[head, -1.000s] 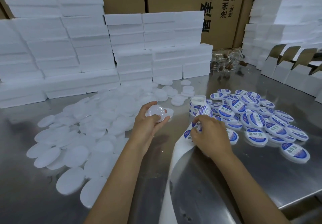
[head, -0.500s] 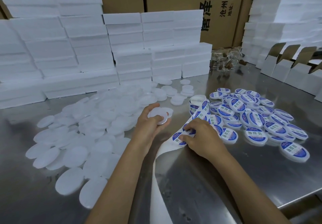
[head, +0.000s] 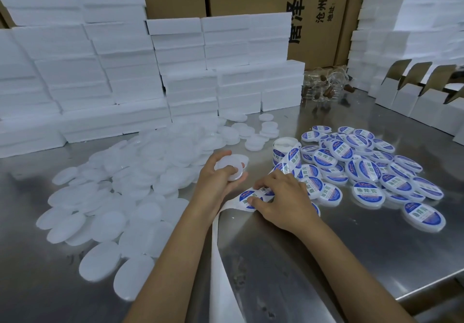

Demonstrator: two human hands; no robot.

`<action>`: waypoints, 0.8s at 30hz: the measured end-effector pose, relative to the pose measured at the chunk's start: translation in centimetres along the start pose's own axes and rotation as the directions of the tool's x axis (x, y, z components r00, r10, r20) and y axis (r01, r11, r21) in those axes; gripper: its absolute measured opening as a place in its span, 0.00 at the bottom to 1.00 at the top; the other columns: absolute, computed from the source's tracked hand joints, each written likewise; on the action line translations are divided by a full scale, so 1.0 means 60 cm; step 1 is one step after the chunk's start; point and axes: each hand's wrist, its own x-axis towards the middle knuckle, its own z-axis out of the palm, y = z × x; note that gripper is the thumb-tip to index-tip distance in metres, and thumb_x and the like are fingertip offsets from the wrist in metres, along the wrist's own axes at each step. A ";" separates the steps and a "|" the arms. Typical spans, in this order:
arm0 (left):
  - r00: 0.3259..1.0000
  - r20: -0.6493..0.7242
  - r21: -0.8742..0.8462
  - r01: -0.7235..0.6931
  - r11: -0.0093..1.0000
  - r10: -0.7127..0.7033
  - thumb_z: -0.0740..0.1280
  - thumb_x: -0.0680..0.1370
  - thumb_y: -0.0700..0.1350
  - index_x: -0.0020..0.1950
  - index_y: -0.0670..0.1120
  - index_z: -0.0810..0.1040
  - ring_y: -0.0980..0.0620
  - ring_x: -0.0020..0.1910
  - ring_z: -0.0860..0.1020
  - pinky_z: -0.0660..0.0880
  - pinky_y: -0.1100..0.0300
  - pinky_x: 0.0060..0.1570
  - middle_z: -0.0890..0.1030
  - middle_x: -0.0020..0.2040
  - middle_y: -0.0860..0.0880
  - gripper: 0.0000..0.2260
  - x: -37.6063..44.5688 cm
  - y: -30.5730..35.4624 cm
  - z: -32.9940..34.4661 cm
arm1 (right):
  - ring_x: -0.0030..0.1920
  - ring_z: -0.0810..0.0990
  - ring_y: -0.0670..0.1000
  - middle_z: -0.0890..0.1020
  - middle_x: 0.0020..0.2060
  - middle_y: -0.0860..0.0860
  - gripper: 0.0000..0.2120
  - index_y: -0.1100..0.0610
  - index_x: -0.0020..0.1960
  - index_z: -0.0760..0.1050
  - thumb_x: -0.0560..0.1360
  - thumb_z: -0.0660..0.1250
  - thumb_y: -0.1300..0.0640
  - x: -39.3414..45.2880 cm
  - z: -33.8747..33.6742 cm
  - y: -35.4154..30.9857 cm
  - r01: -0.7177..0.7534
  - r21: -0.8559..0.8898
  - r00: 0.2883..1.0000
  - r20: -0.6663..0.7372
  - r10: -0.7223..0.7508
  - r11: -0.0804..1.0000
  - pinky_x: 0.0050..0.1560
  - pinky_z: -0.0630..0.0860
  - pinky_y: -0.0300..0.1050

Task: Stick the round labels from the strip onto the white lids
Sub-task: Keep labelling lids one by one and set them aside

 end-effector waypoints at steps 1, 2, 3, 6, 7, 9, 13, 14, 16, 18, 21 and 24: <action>1.000 -0.005 -0.005 0.002 1.000 -0.002 0.63 0.77 0.28 0.58 0.47 0.80 0.36 0.57 0.83 0.81 0.47 0.57 0.73 0.66 0.37 0.18 0.002 -0.001 0.000 | 0.61 0.69 0.47 0.74 0.57 0.43 0.15 0.44 0.60 0.77 0.75 0.68 0.40 0.001 0.000 0.001 0.001 -0.001 1.000 0.007 -0.001 1.000 0.63 0.61 0.48; 1.000 -0.013 -0.005 0.004 1.000 -0.004 0.63 0.77 0.28 0.58 0.48 0.80 0.36 0.57 0.83 0.81 0.45 0.58 0.73 0.66 0.38 0.18 0.003 -0.002 -0.001 | 0.61 0.69 0.47 0.74 0.57 0.42 0.15 0.43 0.60 0.77 0.75 0.68 0.40 0.002 0.001 0.002 0.004 0.001 1.000 0.009 -0.004 1.000 0.63 0.61 0.48; 1.000 -0.021 -0.006 0.007 1.000 -0.007 0.63 0.77 0.28 0.58 0.48 0.81 0.36 0.56 0.82 0.81 0.44 0.58 0.73 0.66 0.38 0.18 0.004 -0.003 -0.001 | 0.61 0.70 0.46 0.74 0.56 0.42 0.14 0.43 0.59 0.78 0.75 0.68 0.40 0.003 0.001 0.003 0.007 0.004 1.000 0.005 -0.008 1.000 0.62 0.61 0.47; 0.999 -0.042 -0.018 0.017 1.000 -0.018 0.63 0.77 0.27 0.56 0.48 0.81 0.37 0.54 0.83 0.81 0.44 0.58 0.73 0.65 0.38 0.18 0.005 -0.002 0.002 | 0.59 0.71 0.47 0.74 0.51 0.41 0.10 0.43 0.56 0.79 0.76 0.69 0.43 0.005 0.001 0.002 0.007 0.011 1.000 -0.030 -0.007 1.000 0.60 0.60 0.47; 0.999 -0.045 -0.018 0.020 1.000 -0.021 0.63 0.77 0.27 0.56 0.48 0.81 0.37 0.54 0.83 0.81 0.45 0.57 0.73 0.65 0.38 0.18 0.005 -0.002 0.003 | 0.58 0.71 0.47 0.73 0.49 0.41 0.09 0.44 0.55 0.78 0.76 0.69 0.44 0.006 0.002 0.001 0.000 0.013 0.999 -0.034 0.000 1.000 0.60 0.60 0.47; 0.999 -0.045 -0.006 0.020 1.000 -0.020 0.63 0.77 0.28 0.56 0.48 0.80 0.35 0.56 0.82 0.82 0.48 0.54 0.73 0.65 0.37 0.17 0.004 -0.001 0.004 | 0.57 0.71 0.47 0.72 0.47 0.40 0.08 0.44 0.54 0.78 0.76 0.69 0.45 0.006 0.003 -0.002 -0.012 0.019 0.999 -0.040 0.013 1.000 0.61 0.61 0.47; 0.999 -0.039 0.012 0.021 1.000 -0.020 0.63 0.77 0.28 0.56 0.48 0.80 0.35 0.55 0.83 0.83 0.50 0.51 0.75 0.64 0.38 0.17 0.004 -0.002 0.002 | 0.55 0.72 0.48 0.74 0.47 0.42 0.08 0.48 0.52 0.74 0.74 0.70 0.50 0.004 0.009 -0.009 0.005 0.047 0.997 -0.079 -0.001 0.999 0.62 0.63 0.49; 0.999 -0.040 0.010 0.020 1.000 -0.020 0.63 0.77 0.28 0.56 0.49 0.80 0.35 0.55 0.83 0.83 0.49 0.52 0.75 0.64 0.38 0.18 0.004 -0.002 0.001 | 0.54 0.72 0.49 0.75 0.46 0.43 0.08 0.49 0.51 0.73 0.74 0.70 0.52 0.003 0.009 -0.011 0.012 0.059 0.996 -0.092 -0.007 0.998 0.61 0.64 0.49; 0.999 -0.042 0.015 0.019 1.000 -0.018 0.64 0.76 0.28 0.56 0.49 0.81 0.35 0.55 0.83 0.82 0.47 0.54 0.74 0.64 0.39 0.18 0.005 -0.003 0.001 | 0.51 0.73 0.50 0.76 0.45 0.44 0.08 0.50 0.50 0.72 0.74 0.70 0.54 0.000 0.007 -0.015 0.022 0.086 0.994 -0.110 -0.013 0.996 0.57 0.67 0.48; 0.999 -0.040 0.019 0.017 1.000 -0.016 0.64 0.76 0.29 0.56 0.49 0.81 0.36 0.54 0.84 0.82 0.45 0.57 0.74 0.65 0.38 0.18 0.005 -0.003 -0.002 | 0.49 0.74 0.51 0.78 0.45 0.46 0.08 0.51 0.49 0.71 0.74 0.70 0.55 -0.004 0.004 -0.018 0.025 0.104 0.994 -0.104 -0.014 0.994 0.53 0.70 0.49; 1.000 -0.005 0.029 0.000 1.000 0.000 0.64 0.77 0.30 0.58 0.49 0.80 0.39 0.49 0.86 0.81 0.47 0.58 0.75 0.64 0.39 0.17 0.005 -0.003 -0.003 | 0.49 0.75 0.52 0.79 0.44 0.46 0.06 0.51 0.46 0.72 0.74 0.69 0.56 -0.007 -0.003 -0.022 0.009 0.152 0.997 -0.075 0.002 0.988 0.53 0.70 0.50; 1.000 0.013 0.036 -0.014 0.999 0.014 0.63 0.77 0.29 0.58 0.48 0.80 0.43 0.48 0.86 0.82 0.48 0.56 0.79 0.59 0.39 0.17 0.004 -0.003 0.000 | 0.50 0.74 0.51 0.79 0.42 0.45 0.06 0.49 0.42 0.72 0.73 0.70 0.55 -0.010 -0.011 -0.031 -0.047 0.216 0.999 -0.007 0.050 0.975 0.55 0.67 0.49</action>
